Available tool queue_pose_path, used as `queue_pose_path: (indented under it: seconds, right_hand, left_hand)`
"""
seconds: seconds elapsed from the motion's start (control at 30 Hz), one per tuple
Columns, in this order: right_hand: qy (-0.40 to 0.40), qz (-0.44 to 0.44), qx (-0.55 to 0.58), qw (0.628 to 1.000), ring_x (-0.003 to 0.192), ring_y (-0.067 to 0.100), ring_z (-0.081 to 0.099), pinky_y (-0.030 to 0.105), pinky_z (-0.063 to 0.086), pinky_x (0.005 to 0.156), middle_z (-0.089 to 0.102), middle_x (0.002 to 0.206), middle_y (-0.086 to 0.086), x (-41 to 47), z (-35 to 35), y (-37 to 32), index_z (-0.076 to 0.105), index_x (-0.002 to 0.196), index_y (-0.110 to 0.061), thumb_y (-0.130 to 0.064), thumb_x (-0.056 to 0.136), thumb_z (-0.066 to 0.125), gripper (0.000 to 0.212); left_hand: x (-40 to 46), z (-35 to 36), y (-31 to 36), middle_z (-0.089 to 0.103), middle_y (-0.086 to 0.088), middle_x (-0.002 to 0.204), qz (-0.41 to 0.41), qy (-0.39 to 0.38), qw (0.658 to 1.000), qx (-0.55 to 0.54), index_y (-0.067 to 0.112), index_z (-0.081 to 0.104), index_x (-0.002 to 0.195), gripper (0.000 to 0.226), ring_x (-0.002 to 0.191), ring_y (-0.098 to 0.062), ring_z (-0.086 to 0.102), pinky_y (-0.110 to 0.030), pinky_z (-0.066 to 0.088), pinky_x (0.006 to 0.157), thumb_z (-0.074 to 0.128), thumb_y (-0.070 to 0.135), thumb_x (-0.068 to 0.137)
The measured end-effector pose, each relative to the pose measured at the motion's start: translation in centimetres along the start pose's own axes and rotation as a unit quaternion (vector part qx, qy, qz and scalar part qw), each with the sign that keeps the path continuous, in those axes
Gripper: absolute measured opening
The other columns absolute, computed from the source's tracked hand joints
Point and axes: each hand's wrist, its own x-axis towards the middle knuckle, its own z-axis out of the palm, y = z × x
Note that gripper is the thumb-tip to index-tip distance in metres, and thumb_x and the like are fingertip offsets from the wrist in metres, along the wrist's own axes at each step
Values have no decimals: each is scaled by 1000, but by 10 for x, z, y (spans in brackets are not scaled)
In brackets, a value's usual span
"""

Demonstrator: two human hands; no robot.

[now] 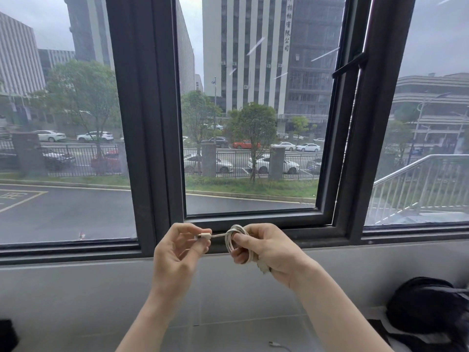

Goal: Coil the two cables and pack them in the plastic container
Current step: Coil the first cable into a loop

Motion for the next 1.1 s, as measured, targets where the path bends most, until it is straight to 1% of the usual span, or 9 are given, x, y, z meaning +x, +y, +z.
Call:
queue_pose_path:
  seconds: [0.13, 0.3, 0.37, 0.43, 0.57, 0.63, 0.77, 0.87, 1.1]
  right_hand:
    - [-11, 26, 17, 999, 59, 21, 71, 29, 59, 64, 70, 71, 14, 1, 5, 2, 62, 85, -2, -14, 102, 60, 21]
    - [-30, 25, -3, 999, 64, 25, 69, 34, 57, 69, 71, 70, 9, 3, 7, 3, 65, 86, -5, -17, 100, 63, 19]
    - [-53, 27, 4, 998, 66, 24, 69, 30, 57, 65, 71, 74, 11, 2, 7, 2, 67, 89, -4, -19, 100, 63, 19]
    - [-67, 31, 13, 997, 68, 23, 70, 24, 55, 58, 72, 76, 11, 0, 4, 1, 69, 88, -6, -21, 99, 65, 19]
    - [-61, 42, 22, 997, 68, 20, 70, 24, 54, 60, 72, 78, 11, 0, -1, 2, 74, 78, -12, -15, 95, 70, 18]
    - [-36, 47, 10, 998, 70, 22, 70, 31, 51, 67, 72, 80, 13, -1, 0, 6, 73, 87, -9, -10, 92, 73, 5]
    - [-2, 55, -28, 998, 78, 29, 65, 43, 46, 71, 71, 90, 16, -3, -2, 11, 63, 107, -3, -2, 76, 83, 37]
    - [-15, 74, -74, 994, 78, 23, 69, 45, 61, 76, 71, 92, 12, -5, -4, 15, 65, 108, -7, 2, 67, 82, 45]
    - [43, 64, -75, 994, 72, 25, 77, 39, 64, 64, 78, 83, 11, -5, -3, 33, 73, 95, -5, 7, 80, 67, 21]
  left_hand:
    - [1, 0, -2, 77, -8, 92, -46, -16, 998, 51, 17, 69, 89, 26, 85, -24, 73, -29, 59, 80, 64, -8, 90]
    - [2, 5, 11, 71, 15, 115, -27, -158, 969, 189, 37, 62, 111, 38, 116, 4, 61, -19, 44, 99, 68, 26, 74]
    - [7, 8, 15, 74, 12, 112, -35, -201, 961, 185, 39, 60, 115, 38, 108, -2, 69, -25, 53, 96, 73, 29, 80]
    - [11, 9, 16, 77, 5, 107, -53, -219, 960, 169, 35, 62, 115, 33, 95, -11, 76, -40, 61, 89, 76, 23, 87]
    - [10, 8, 10, 79, -2, 99, -59, -199, 967, 144, 29, 65, 106, 23, 86, -20, 78, -48, 62, 87, 76, 16, 90]
    - [9, 8, 6, 79, -3, 96, -70, -188, 970, 140, 27, 65, 103, 18, 81, -22, 78, -48, 63, 82, 75, 18, 91]
    - [8, 7, -2, 80, -7, 90, -102, -162, 973, 126, 22, 62, 97, 15, 77, -28, 77, -47, 64, 77, 75, 17, 91]
    - [5, 4, -9, 79, -10, 88, -123, -143, 974, 124, 21, 62, 89, 15, 76, -33, 77, -40, 64, 69, 76, 16, 90]
    - [-2, 0, -26, 79, -2, 90, -151, -138, 971, 124, 20, 72, 95, 10, 73, -23, 78, -30, 62, 63, 76, 12, 89]
